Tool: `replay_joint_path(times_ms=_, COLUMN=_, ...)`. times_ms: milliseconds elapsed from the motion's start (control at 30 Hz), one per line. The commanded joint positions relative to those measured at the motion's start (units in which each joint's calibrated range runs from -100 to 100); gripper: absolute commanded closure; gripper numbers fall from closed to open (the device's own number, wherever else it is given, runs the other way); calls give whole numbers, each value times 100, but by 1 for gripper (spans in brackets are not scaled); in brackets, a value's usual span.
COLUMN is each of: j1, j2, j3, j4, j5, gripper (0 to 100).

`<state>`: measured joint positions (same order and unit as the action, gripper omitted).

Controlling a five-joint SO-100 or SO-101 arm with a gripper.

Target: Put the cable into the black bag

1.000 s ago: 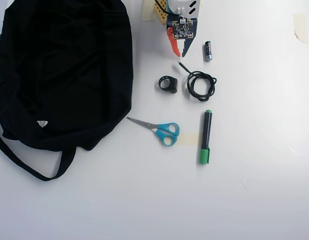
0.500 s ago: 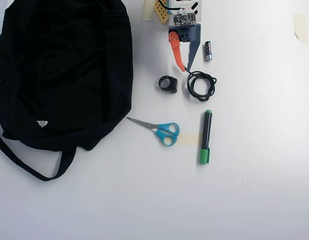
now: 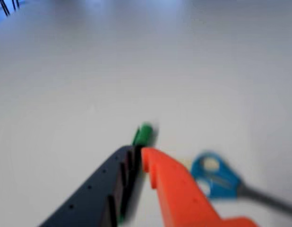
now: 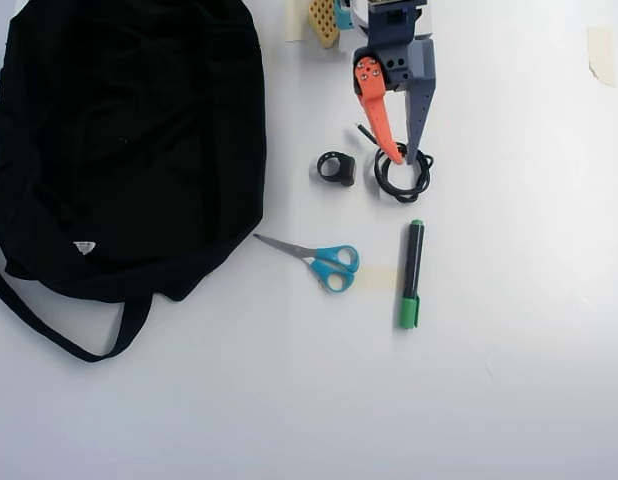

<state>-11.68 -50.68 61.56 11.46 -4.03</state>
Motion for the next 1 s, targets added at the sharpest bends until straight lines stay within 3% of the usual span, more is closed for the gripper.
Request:
replay_joint_path(times_ms=0, j1=84, j2=811, j3=-1187, j4=-139, j5=31, gripper=98)
replay_joint_path(times_ms=133, j1=278, j2=1840, j3=-2310, j4=-139, j5=57, gripper=98)
replay_joint_path(times_ms=300, j1=420, j2=2745, j3=-3236, j4=-139, j5=628, gripper=98)
replay_joint_path(times_ms=600, j1=555, j2=4098, j3=-5077, j4=-121, j5=665, gripper=98)
replay_joint_path(times_ms=967, j1=555, j2=4454, j3=-5374, j4=-130, j5=628, gripper=98)
